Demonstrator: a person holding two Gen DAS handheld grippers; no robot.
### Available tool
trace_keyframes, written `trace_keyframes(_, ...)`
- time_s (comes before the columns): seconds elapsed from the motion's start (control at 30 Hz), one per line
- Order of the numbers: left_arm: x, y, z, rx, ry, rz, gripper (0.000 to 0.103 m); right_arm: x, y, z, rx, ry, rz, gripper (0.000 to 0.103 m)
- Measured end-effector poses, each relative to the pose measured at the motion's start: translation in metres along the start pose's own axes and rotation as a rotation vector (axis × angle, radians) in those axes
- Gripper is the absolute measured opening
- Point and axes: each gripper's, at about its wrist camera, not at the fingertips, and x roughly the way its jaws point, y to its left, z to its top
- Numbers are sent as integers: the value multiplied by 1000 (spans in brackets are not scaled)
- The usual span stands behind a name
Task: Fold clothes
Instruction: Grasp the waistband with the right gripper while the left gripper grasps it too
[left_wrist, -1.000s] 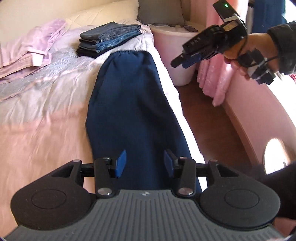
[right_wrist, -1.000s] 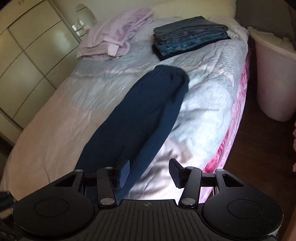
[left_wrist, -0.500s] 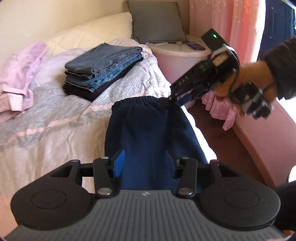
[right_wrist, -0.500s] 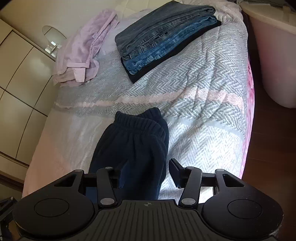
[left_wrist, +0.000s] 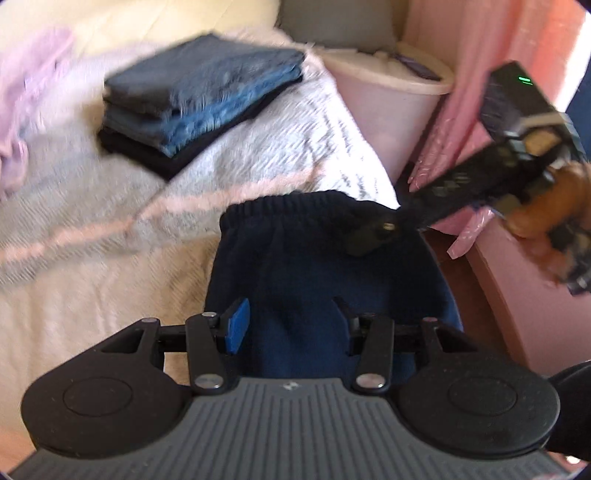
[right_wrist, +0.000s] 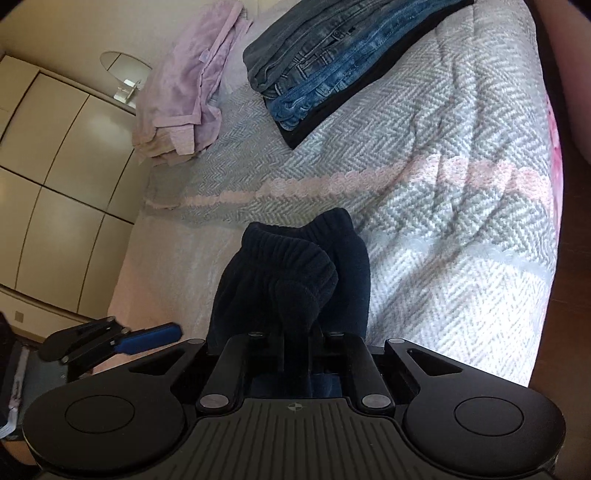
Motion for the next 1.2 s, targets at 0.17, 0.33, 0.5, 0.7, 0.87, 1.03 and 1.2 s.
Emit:
trace_keyframes(0.17, 41, 12, 17, -33, 121, -35, 48, 1, -9, 7, 0, 55, 64, 51)
trace_keyframes(0.33, 65, 20, 27, -59, 247, -76, 49, 8, -11, 10, -54, 131, 102, 54)
trace_keyframes(0.5, 74, 27, 35, -89, 331, -122, 30, 15, -14, 11, -86, 196, 42, 7)
trace_keyframes(0.7, 65, 32, 50, -86, 323, -120, 13, 7, -4, 35, -124, 195, 53, 4)
trace_keyframes(0.87, 80, 41, 51, -116, 360, -99, 12, 1, 7, 48, -171, 149, 105, 4)
trace_keyframes(1.03, 90, 43, 47, -127, 369, -117, 20, 8, -8, 41, -139, 166, 91, 4)
trace_keyframes(1.2, 83, 45, 43, -156, 328, -124, 20, 16, -23, 34, -107, 183, 77, 5)
